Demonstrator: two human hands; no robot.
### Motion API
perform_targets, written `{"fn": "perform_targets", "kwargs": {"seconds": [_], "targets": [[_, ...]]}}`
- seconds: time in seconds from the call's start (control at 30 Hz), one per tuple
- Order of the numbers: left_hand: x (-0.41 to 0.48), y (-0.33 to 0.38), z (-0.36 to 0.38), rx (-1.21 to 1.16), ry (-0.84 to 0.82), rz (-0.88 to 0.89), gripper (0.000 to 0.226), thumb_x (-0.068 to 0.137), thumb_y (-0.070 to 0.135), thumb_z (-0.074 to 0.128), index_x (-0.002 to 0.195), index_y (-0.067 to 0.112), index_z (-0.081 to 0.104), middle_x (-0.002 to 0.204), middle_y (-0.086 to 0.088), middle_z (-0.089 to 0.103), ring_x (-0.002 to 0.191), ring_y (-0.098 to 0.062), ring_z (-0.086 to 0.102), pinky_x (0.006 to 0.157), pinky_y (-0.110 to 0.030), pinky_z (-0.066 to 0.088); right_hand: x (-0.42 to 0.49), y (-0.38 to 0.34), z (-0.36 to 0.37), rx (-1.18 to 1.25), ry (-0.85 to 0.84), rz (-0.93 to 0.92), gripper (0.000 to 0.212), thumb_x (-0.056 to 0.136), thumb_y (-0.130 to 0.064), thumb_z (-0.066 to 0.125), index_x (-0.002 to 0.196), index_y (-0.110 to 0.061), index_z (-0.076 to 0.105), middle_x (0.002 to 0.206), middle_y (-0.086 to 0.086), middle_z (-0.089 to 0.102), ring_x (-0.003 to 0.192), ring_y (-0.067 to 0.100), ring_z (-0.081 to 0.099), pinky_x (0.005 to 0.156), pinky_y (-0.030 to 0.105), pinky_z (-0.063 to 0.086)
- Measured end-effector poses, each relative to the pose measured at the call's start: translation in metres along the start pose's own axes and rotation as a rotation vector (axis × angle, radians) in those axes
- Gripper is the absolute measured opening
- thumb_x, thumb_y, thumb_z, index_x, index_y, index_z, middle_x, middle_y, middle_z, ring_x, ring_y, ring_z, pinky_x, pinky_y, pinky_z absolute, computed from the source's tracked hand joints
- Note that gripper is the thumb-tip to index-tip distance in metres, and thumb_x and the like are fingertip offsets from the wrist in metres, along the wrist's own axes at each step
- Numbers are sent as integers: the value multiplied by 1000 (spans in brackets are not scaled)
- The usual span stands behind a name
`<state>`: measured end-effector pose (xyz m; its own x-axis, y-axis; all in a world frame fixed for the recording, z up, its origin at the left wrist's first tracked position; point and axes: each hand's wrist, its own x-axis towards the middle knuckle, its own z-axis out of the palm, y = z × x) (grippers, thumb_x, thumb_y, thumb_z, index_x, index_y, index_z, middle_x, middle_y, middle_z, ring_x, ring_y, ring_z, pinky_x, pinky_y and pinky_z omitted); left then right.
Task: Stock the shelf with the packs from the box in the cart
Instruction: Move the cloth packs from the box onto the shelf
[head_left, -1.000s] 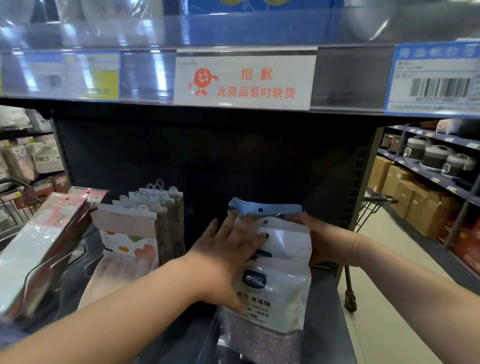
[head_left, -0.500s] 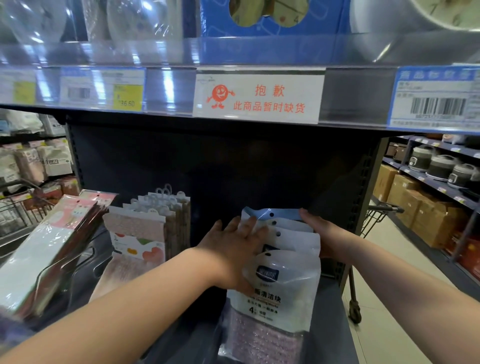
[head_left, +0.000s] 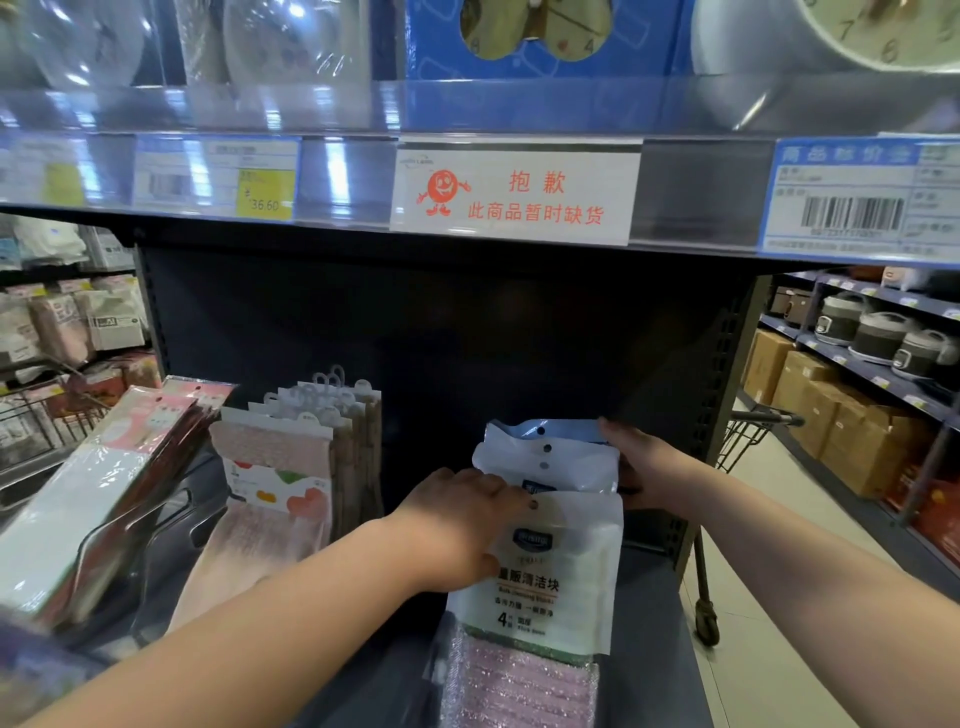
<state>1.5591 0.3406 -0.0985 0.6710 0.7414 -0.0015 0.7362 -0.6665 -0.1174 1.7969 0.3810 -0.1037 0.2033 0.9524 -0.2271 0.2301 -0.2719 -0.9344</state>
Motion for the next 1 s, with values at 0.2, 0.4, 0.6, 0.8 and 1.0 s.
{"fn": "perform_targets", "kwargs": {"seconds": [0.2, 0.4, 0.6, 0.8, 1.0], "targets": [[-2, 2, -6, 21, -14, -66, 85, 90, 59, 46, 153, 29, -2, 162, -2, -4, 148, -26, -9, 118, -46, -1, -17, -13, 10, -466, 29, -215, 71, 94, -52, 45, 151, -17, 23, 156, 7, 28, 143, 25, 29, 116, 37, 24], [6, -11, -6, 26, 35, -230, 87, 89, 68, 34, 153, 24, -6, 162, -3, -10, 148, -29, -13, 119, -48, -3, -43, -35, 26, -1097, 115, -507, 65, 95, -56, 34, 152, -29, 15, 161, -2, 8, 148, 24, 9, 117, 47, 15], [-1, -22, -6, 31, 30, -296, 88, 88, 71, 30, 153, 24, -6, 162, -4, -10, 148, -30, -13, 119, -49, -3, -69, -37, 43, -1340, 83, -508, 71, 94, -61, 31, 152, -32, 5, 162, -3, -5, 149, 27, -4, 117, 50, 5], [-25, -38, -5, 20, 77, -266, 86, 90, 67, 35, 153, 22, -1, 162, -6, -5, 148, -32, -10, 118, -48, -3, -88, -38, 60, -1331, 80, -431, 74, 92, -62, 35, 152, -32, 3, 162, -2, -7, 149, 27, -6, 118, 50, 5], [-84, -82, 0, 73, 129, -254, 88, 88, 67, 37, 153, 18, 5, 161, -12, 5, 148, -35, 0, 118, -51, 6, -110, -61, 127, -1294, 57, -416, 74, 92, -61, 40, 152, -35, 5, 162, -5, -7, 149, 25, -6, 119, 50, 4]]}}
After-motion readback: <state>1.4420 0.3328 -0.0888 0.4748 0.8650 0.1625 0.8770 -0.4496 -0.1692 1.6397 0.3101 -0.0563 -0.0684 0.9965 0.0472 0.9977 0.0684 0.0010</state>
